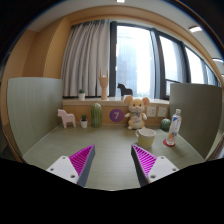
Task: Pour water
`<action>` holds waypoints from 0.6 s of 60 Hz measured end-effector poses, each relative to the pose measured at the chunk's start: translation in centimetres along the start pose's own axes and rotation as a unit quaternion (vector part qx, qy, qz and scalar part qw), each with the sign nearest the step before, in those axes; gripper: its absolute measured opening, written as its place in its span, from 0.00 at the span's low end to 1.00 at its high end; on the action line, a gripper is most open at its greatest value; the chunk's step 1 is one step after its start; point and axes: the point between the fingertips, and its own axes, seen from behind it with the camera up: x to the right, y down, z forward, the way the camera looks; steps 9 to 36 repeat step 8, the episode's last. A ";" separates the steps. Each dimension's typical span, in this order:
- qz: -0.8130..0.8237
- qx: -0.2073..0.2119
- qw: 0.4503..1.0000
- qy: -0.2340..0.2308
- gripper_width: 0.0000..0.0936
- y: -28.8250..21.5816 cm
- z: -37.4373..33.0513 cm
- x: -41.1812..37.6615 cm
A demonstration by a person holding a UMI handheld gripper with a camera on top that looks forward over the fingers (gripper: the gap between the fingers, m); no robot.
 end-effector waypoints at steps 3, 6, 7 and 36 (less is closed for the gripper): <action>-0.004 0.003 1.000 -0.003 0.78 -0.1 -0.3 -0.6; -0.008 0.004 1.000 -0.006 0.78 -0.2 -0.6 -1.0; -0.009 0.004 1.000 -0.007 0.78 -0.3 -0.7 -1.1; -0.009 0.005 1.000 -0.007 0.78 -0.3 -0.7 -1.2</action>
